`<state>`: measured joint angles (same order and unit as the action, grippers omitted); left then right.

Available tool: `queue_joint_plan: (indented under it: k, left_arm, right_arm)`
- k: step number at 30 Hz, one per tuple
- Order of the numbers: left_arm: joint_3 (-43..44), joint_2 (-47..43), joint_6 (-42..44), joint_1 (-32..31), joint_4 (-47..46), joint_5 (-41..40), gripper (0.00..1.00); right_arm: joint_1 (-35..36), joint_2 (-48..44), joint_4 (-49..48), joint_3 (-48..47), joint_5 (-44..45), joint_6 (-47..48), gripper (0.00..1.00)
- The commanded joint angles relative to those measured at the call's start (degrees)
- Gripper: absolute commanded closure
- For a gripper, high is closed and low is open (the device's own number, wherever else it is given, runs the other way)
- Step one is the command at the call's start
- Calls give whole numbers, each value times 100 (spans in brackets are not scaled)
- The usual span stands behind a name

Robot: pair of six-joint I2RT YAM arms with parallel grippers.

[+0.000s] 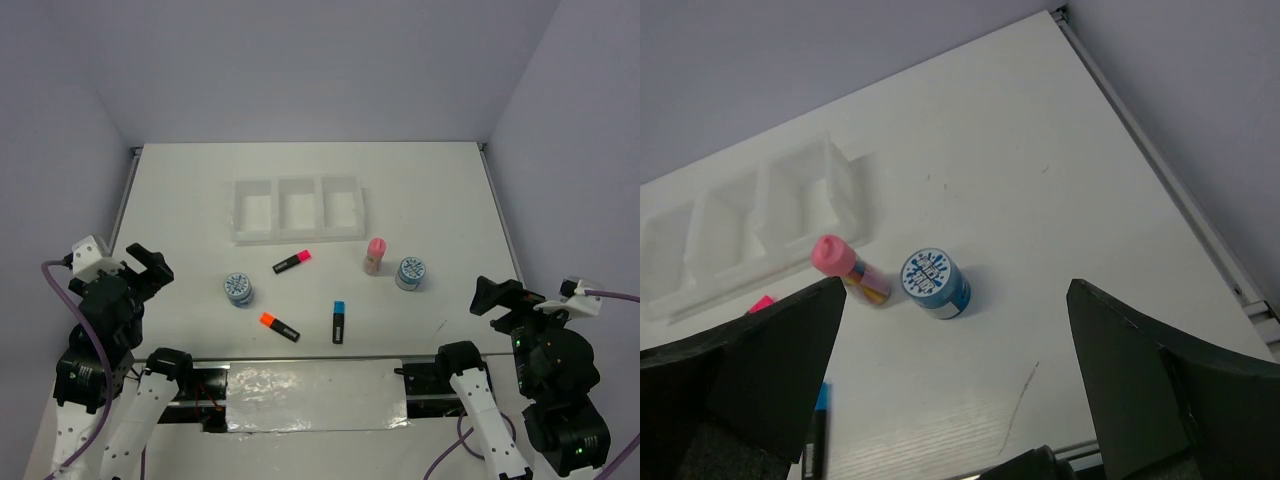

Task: Sort the stationery into containers
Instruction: Pick up the stationery from the center of the board.

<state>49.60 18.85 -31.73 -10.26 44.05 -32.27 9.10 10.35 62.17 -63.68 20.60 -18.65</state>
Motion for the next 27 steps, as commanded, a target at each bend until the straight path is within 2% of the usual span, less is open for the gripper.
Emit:
queue_joint_plan:
  k: [1, 11, 18, 20, 22, 23, 27]
  left_arm:
    - [120, 22, 17, 24, -257, 2, 1]
    - [120, 242, -9, 24, -239, -25, 1]
    - [76, 644, 8, 24, -335, 54, 1]
    - [93, 900, 70, 24, -476, 395, 1]
    - [251, 1505, -78, 24, -346, 747, 1]
    - [312, 1969, -149, 24, -301, 1227, 1]
    - [226, 2937, -483, -19, -406, 2030, 1]
  right_arm:
    - [-5, 11, -214, 5, 128, -68, 0]
    - [4, -165, -293, 49, 93, -50, 0]
    - [4, 116, -197, -13, -302, 46, 0]
    - [-5, 222, -170, 13, -460, 11, 0]
    - [4, 318, -205, 83, -679, -15, 0]
    - [4, 362, -188, 153, -750, -24, 0]
    - [12, 555, -179, 373, -1277, 37, 0]
